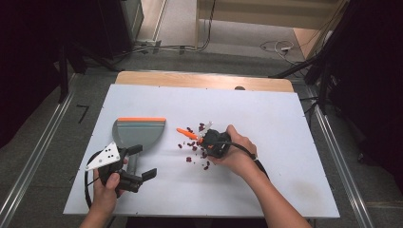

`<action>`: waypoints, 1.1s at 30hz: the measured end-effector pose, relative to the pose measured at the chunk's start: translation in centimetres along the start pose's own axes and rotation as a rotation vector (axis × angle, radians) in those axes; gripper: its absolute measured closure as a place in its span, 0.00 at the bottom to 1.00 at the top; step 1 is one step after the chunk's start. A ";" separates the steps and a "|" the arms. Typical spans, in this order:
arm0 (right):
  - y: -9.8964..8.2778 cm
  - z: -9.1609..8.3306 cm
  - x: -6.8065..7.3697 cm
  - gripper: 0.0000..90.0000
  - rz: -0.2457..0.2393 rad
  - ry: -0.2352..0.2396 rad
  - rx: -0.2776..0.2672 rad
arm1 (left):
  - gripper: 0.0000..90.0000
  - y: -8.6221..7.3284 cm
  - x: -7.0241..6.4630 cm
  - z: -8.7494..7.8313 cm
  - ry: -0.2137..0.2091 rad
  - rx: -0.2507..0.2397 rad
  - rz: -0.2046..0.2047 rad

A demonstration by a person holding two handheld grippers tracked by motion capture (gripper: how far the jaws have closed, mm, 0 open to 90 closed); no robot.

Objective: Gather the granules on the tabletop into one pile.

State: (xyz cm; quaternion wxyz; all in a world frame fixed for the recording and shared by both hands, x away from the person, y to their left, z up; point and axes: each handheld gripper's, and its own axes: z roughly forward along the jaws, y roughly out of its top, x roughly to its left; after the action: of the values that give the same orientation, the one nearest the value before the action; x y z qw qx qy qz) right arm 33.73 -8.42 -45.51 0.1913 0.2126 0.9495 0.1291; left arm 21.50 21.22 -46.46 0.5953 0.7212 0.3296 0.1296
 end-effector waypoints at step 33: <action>9.1 4.2 -3.5 0.76 -0.257 -0.161 -0.020 | 0.00 -0.1 0.4 -0.5 -0.001 -0.010 -0.015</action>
State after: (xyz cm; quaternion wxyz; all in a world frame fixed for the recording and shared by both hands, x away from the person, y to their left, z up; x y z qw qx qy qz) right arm 41.67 -1.40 -45.24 0.2837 0.0971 0.9492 0.0955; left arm 21.46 21.83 -46.55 0.6001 0.7158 0.3339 0.1263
